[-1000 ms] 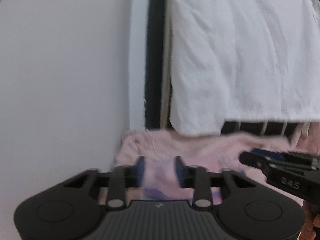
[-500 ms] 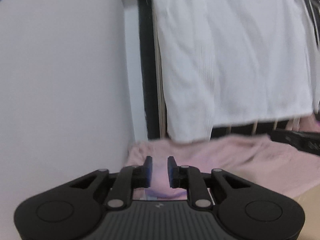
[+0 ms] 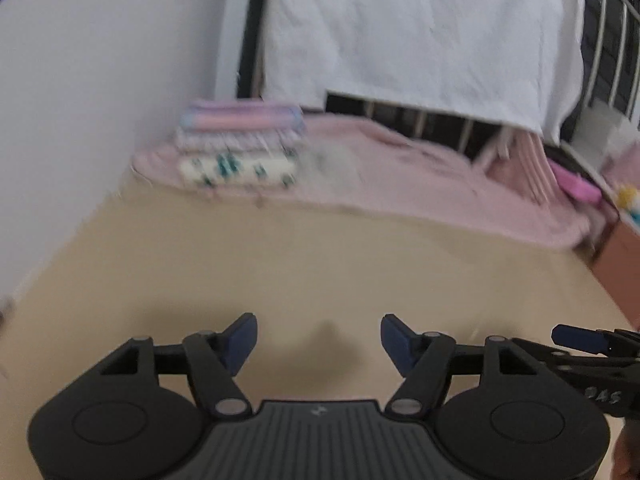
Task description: Fold clothes
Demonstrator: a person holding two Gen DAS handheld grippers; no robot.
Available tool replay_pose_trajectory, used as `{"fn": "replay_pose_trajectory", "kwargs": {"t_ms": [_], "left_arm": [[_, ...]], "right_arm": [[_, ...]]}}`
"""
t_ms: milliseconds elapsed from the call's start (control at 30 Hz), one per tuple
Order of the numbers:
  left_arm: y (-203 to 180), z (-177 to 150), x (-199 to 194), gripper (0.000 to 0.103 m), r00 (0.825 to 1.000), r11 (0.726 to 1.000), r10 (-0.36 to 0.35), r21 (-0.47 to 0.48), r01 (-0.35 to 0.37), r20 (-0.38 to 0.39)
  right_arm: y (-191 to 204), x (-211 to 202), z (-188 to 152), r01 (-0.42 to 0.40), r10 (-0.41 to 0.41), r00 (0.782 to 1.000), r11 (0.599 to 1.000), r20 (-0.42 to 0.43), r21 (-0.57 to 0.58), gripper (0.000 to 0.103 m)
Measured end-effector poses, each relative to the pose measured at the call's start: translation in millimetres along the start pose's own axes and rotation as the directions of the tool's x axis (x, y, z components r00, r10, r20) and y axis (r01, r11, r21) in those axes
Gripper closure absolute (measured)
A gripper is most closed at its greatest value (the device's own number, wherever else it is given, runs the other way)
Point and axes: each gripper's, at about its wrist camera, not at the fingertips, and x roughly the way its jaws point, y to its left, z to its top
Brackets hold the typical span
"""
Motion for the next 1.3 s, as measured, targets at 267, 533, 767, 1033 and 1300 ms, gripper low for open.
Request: {"fn": "replay_pose_trajectory", "kwargs": {"t_ms": [267,533,767,1033,1300], "left_arm": [[-27,-36,4,0.032,0.995,0.99,0.088,0.116,-0.083,-0.04],[-26,-43,18,0.01,0.996,0.99,0.079,0.117,-0.074,-0.042],[-27,-43,22,0.0,0.995,0.99,0.087,0.118,-0.08,-0.054],[-27,-44,20,0.0,0.995,0.99,0.087,0.116,-0.081,-0.051],[-26,-46,18,0.0,0.995,0.99,0.088,0.111,-0.082,-0.05]], "right_arm": [[0,-7,-51,0.083,-0.083,0.997,0.997,-0.005,0.005,0.0],[-5,5,-49,0.143,-0.142,0.989,0.989,-0.04,0.038,0.001],[5,11,-48,0.202,-0.201,0.978,0.979,-0.054,0.024,0.001],[5,12,-48,0.205,-0.204,0.978,0.978,-0.054,0.028,0.001],[5,10,-49,0.195,-0.194,0.98,0.98,-0.054,0.024,0.001]]}}
